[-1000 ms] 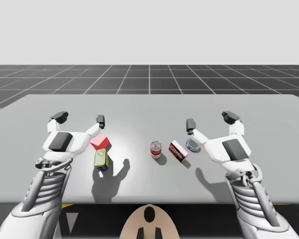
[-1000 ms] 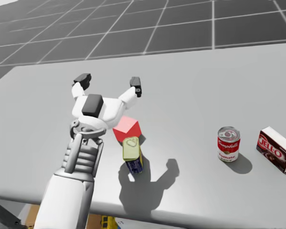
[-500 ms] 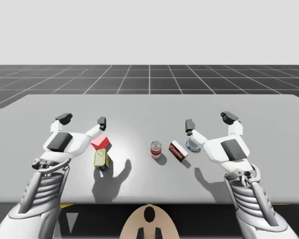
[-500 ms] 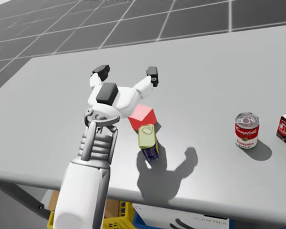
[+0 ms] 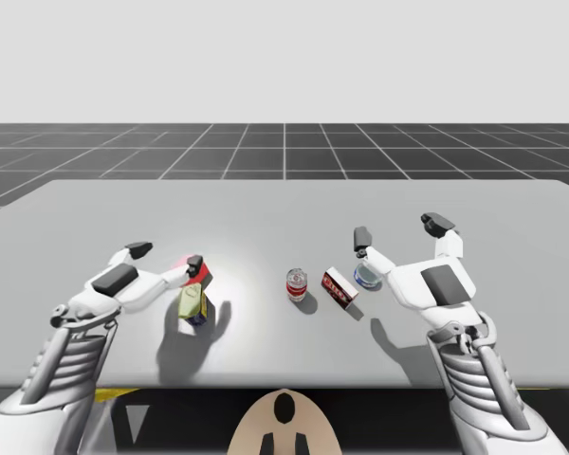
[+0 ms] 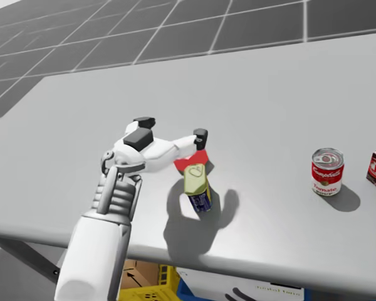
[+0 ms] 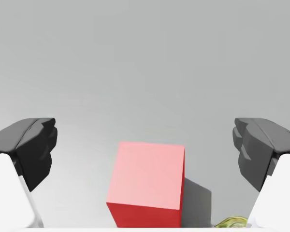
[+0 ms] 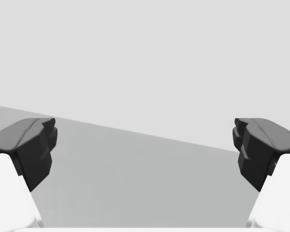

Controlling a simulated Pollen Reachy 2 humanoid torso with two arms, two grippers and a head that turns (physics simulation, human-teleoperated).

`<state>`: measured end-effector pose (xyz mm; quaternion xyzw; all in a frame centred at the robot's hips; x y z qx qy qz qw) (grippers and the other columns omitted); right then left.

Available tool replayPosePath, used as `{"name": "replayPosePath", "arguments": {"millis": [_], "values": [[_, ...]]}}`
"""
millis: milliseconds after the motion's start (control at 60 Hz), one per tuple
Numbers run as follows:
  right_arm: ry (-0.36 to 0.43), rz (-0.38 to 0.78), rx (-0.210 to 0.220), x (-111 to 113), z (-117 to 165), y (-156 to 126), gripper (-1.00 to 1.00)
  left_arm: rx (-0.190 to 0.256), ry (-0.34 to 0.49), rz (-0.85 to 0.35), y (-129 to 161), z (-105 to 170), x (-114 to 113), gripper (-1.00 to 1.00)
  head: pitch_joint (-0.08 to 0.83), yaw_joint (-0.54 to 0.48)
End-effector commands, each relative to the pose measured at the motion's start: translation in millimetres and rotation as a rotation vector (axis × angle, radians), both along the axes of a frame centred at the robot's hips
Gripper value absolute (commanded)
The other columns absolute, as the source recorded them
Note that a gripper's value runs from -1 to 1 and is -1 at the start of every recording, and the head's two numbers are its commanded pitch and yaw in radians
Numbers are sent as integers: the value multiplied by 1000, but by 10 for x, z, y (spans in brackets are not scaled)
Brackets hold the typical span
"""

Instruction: Find the red cube and pick it up.

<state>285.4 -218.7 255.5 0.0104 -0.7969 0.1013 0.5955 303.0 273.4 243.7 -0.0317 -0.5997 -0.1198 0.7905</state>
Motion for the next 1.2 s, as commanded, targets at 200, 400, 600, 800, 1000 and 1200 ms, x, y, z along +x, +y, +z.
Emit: {"name": "replayPosePath", "arguments": {"millis": [200, 400, 600, 800, 1000, 1200], "values": [[2, -2, 0, 9, 0, -9, -1000, 50, 200, -68, 54, -254, 191, -1000, 630, 382], [2, -2, 0, 9, 1, -9, -1000, 52, 240, -74, 12, -315, 335, -1000, 635, 374], [4, 3, -3, 25, -8, -20, -1000, 63, 307, -81, -20, -328, 461, -1000, 637, 369], [8, 7, -3, 21, -11, -22, -1000, 87, 404, -69, -1, -392, 547, -1000, 644, 368], [11, 11, -1, 20, -10, -16, -1000, 93, 456, -33, 60, -480, 631, -1000, 646, 368], [14, 15, -1, 19, -12, -10, -1000, 73, 490, -37, 79, -520, 638, 954, 647, 365]]}}
